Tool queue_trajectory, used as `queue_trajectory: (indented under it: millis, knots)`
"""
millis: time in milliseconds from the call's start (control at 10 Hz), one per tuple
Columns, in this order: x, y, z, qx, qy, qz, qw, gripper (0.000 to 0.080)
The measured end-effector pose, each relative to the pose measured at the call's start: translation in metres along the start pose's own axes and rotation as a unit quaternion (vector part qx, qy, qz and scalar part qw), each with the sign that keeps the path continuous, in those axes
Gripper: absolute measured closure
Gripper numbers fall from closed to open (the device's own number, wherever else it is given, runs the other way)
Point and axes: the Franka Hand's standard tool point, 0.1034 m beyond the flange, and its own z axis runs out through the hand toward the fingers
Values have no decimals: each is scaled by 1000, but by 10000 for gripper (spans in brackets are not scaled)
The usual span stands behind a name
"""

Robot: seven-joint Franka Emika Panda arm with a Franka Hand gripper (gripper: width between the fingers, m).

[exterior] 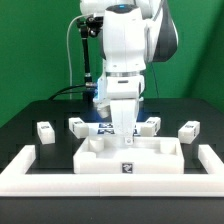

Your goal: Assemble desk

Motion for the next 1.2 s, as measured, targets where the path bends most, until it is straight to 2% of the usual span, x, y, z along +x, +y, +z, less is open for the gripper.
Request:
queue_trajectory:
  millis: [200,400,600,900,1200]
  knots:
    - [20,25,1,-11,6,-1,1000,742]
    - [31,34,1,-15,11,28,999,742]
    - [34,35,2,-12,6,34,999,742]
    - [34,36,2,4,1,29,1000,742]
    - [33,35,2,3,-1,28,1000,742]
